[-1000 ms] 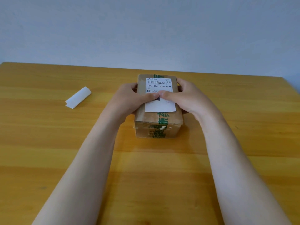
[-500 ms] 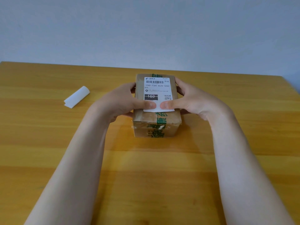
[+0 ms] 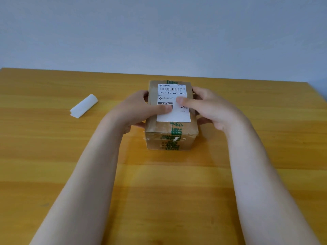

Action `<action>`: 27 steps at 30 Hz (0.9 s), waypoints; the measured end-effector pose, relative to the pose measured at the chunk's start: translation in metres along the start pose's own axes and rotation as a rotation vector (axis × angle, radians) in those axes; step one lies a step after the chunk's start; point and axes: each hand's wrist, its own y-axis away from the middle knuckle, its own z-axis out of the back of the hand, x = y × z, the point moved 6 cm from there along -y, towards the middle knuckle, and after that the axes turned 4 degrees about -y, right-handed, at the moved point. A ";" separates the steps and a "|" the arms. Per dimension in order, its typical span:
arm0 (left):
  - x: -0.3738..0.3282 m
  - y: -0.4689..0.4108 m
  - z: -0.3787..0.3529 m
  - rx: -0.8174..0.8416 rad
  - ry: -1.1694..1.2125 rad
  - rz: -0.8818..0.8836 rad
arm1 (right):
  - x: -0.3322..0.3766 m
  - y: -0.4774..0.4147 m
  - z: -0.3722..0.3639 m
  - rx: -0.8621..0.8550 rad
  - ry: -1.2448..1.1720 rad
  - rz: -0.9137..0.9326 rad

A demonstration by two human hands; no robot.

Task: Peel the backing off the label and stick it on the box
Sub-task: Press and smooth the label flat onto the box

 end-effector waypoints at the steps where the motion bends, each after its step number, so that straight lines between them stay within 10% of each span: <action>1: 0.000 -0.001 -0.001 -0.047 0.005 0.016 | 0.004 0.001 -0.001 -0.046 0.009 -0.005; 11: -0.001 -0.003 0.003 -0.196 -0.042 -0.015 | 0.012 0.007 -0.010 -0.091 0.047 0.013; 27: 0.000 0.006 0.005 0.080 -0.073 0.015 | -0.003 0.004 -0.002 0.188 0.035 -0.006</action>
